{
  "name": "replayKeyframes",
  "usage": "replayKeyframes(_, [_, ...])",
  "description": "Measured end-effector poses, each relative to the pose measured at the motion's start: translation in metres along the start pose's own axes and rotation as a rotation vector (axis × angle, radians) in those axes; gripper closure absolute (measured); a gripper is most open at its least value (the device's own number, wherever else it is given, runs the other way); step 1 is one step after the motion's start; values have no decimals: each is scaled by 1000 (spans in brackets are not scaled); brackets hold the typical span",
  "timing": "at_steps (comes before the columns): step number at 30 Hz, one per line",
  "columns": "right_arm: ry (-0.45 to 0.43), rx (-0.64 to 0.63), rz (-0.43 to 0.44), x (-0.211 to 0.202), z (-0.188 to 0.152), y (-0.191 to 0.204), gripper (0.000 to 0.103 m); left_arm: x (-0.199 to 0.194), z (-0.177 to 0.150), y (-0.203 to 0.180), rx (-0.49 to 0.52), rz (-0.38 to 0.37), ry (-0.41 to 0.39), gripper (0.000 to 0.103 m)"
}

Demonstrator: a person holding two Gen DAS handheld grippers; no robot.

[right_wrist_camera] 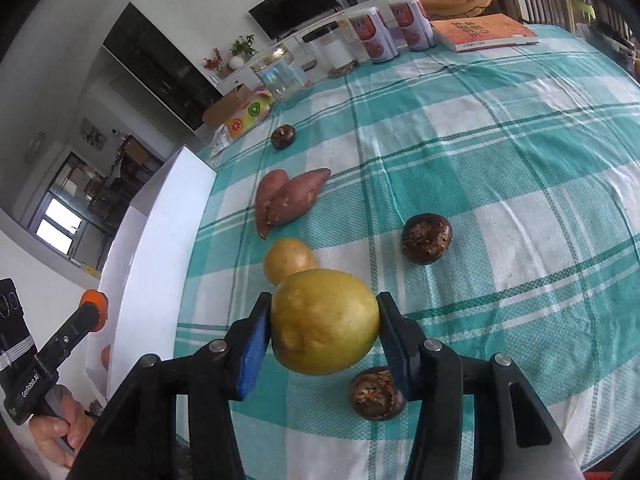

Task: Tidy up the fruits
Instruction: 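Carry both fruits into the white box and open both tools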

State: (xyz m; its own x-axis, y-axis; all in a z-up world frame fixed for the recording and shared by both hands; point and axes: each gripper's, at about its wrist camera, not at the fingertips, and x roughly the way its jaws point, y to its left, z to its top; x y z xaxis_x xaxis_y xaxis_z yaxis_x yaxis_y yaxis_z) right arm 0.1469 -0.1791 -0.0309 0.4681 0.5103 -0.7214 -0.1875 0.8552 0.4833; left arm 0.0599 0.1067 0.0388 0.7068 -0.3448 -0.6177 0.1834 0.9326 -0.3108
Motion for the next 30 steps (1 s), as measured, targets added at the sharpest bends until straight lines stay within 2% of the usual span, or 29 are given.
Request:
replayKeyframes(3, [10,-71,99,1,4,53,52,-33,5,24,-33,56,-40,69])
replayKeyframes(6, [53,-184,205,15,0,123,52,-58,7,62,-58,194,-75,69])
replayKeyframes(9, [112,-308,306,39,-12,196,52,-75,0,113,-139,330,-77,69])
replayKeyframes(14, [201,-522,353,91,-46,293,52,-89,-29,185,-264,530,-48,69])
replayKeyframes(16, [233,-577,358,112,-61,316,52,-87,-42,206,-311,567,-24,69])
replayKeyframes(20, [276,-674,312,152,-84,344,52,-80,-62,233,-382,603,18,69])
replayKeyframes(28, [310,-727,264,186,-109,356,50,-67,-67,243,-395,655,30,65])
replayKeyframes(29, [307,-723,265,186,-109,355,49,-66,-67,242,-396,662,33,52])
replayKeyframes(30, [298,-718,266,184,-108,354,40,-65,-67,241,-401,678,35,28])
